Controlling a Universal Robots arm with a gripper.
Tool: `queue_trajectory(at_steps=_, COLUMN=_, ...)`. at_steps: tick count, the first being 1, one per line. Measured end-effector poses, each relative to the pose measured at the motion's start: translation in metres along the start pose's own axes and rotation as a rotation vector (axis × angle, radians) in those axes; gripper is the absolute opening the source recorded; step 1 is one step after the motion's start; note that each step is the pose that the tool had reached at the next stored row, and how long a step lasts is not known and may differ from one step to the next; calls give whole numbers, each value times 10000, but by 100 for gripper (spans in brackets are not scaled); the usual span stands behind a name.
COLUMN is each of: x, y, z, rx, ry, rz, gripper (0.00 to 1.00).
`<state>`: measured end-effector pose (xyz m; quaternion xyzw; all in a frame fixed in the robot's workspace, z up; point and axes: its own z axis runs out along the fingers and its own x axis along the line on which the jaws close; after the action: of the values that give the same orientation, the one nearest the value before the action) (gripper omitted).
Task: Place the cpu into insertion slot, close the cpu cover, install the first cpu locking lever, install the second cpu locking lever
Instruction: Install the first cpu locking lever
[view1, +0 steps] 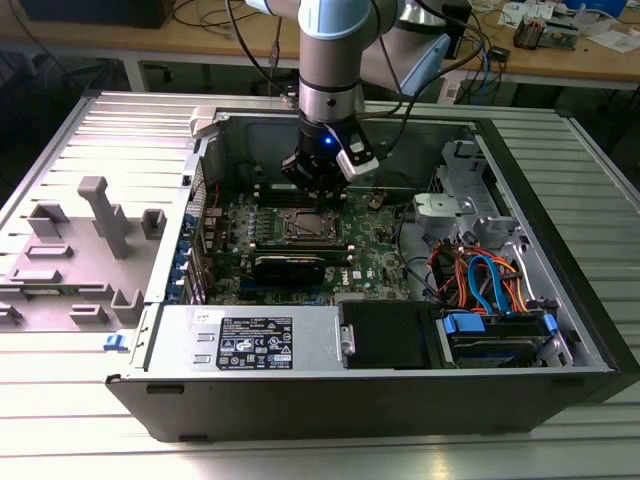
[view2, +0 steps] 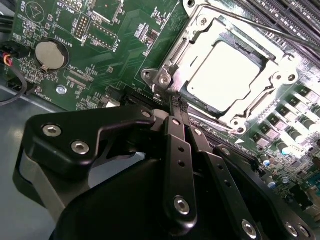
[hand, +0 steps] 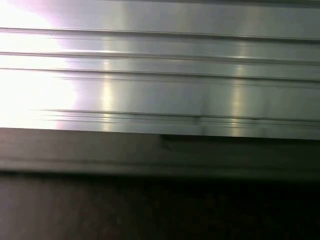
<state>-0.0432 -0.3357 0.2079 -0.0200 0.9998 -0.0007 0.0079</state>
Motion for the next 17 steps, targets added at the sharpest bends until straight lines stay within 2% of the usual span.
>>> queue_trajectory(at_steps=9, x=-2, y=-24, z=-1, rx=6, ry=9, rz=0, gripper=11)
queue_trajectory(at_steps=17, x=-11, y=-40, z=35, rx=12, ry=12, rz=1, gripper=11)
